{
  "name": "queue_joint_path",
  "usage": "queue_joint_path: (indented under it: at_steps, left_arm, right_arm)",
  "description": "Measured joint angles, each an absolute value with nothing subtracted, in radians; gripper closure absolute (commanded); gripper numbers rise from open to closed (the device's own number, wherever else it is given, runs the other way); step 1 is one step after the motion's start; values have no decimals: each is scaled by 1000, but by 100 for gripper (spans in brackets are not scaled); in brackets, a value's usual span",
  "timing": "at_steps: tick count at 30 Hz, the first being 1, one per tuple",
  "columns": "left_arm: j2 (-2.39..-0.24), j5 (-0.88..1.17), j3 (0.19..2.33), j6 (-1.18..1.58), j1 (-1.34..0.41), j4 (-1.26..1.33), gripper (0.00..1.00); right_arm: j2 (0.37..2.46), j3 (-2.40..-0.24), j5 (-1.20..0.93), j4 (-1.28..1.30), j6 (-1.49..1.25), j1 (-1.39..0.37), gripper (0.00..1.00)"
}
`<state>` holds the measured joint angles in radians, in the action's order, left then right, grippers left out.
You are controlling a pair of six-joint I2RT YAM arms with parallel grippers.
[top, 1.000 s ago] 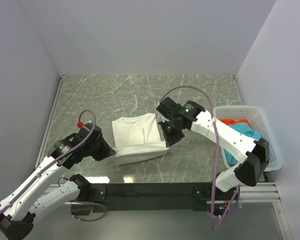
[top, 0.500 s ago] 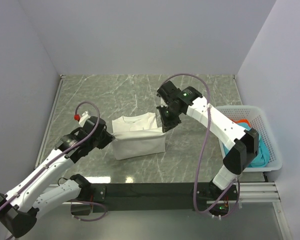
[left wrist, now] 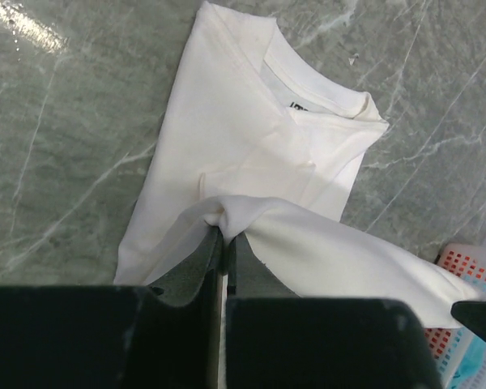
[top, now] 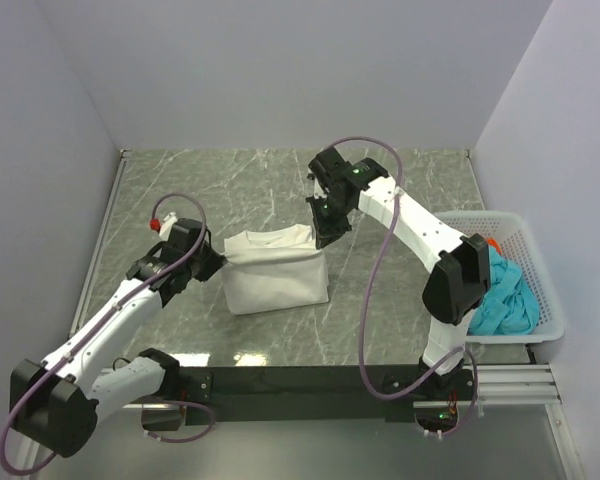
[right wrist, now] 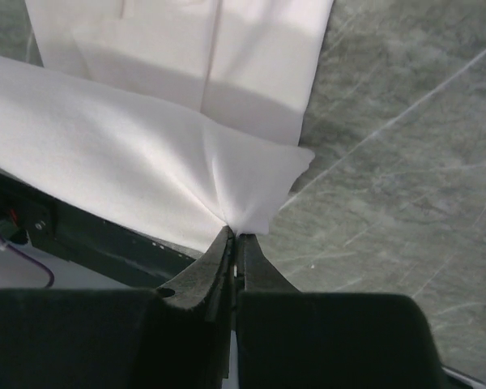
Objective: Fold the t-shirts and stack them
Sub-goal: Fold the tshirt
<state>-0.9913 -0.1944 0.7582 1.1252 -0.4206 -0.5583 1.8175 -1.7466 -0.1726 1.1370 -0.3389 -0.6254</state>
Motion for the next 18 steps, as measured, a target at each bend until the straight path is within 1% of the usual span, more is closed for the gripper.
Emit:
queue_joint_path:
  at_steps: [6, 18]
  left_arm:
    - [-1085, -168, 758, 1071, -375, -463, 99]
    - [-1286, -133, 757, 985, -307, -281, 99]
  right_arm:
    - [1890, -1794, -203, 1107, -331, -576, 100]
    - [2065, -1801, -231, 975, -323, -529, 100]
